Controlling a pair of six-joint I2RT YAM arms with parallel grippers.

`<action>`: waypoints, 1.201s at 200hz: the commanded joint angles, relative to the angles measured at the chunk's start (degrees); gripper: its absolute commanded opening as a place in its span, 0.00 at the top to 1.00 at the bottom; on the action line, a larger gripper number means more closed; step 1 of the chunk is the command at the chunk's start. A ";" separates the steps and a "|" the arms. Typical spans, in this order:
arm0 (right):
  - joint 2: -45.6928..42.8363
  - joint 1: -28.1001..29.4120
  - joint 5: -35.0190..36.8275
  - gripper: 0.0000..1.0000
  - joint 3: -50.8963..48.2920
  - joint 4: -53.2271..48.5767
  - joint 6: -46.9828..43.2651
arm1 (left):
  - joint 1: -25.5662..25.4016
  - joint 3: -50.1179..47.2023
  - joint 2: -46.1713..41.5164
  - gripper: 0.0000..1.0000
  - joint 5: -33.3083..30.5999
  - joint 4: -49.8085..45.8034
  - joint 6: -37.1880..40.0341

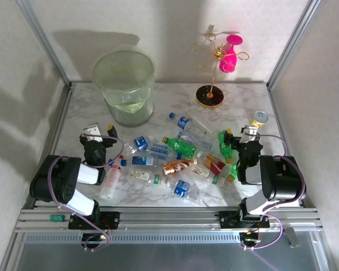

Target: Put the plastic bottles in the bin

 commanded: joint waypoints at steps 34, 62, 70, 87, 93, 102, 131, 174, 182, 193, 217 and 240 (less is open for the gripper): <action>-0.04 0.37 0.23 0.01 0.84 0.97 0.04 | -0.38 0.10 -0.05 0.01 -0.76 0.88 -0.77; -0.07 0.16 -0.10 0.01 0.80 1.01 0.09 | -0.46 0.20 -0.20 0.01 -0.89 0.70 -0.79; -0.07 0.21 -0.11 0.01 0.80 0.96 0.09 | -0.70 0.11 -0.10 0.01 -1.14 0.90 -0.62; -0.06 0.14 -0.13 0.01 0.80 0.96 0.13 | -1.35 -0.11 -0.07 0.01 -1.99 1.47 -0.16; -0.07 0.16 -0.08 0.01 0.80 1.01 0.08 | -1.28 -0.10 -0.16 0.01 -1.84 1.18 -0.16; -0.03 0.16 -0.13 0.01 0.80 0.96 0.15 | -1.26 -0.10 -0.18 0.01 -1.90 1.26 -0.16; -0.06 0.20 -0.07 0.01 0.80 0.98 0.08 | -1.30 -0.02 -0.15 0.01 -1.90 1.29 -0.16; -0.29 0.21 -0.30 0.01 0.75 1.07 -0.13 | -1.39 -0.50 -0.35 0.01 -2.33 2.13 -0.17; -1.29 0.29 -1.04 0.01 1.14 -0.38 -0.46 | -1.61 -0.54 -1.47 0.01 -3.64 1.59 -0.37; -4.34 0.72 0.40 0.01 1.47 -3.49 -0.41 | -2.00 -0.99 -4.45 0.01 -6.57 -0.24 -0.90; -13.28 1.98 0.48 0.01 4.74 -14.79 -1.00 | -4.38 -3.58 -13.72 0.01 -14.01 -2.13 -0.61; -20.54 5.20 -0.20 0.01 7.92 -21.19 -1.26 | -8.88 -3.49 -22.43 0.01 -15.07 -3.45 5.81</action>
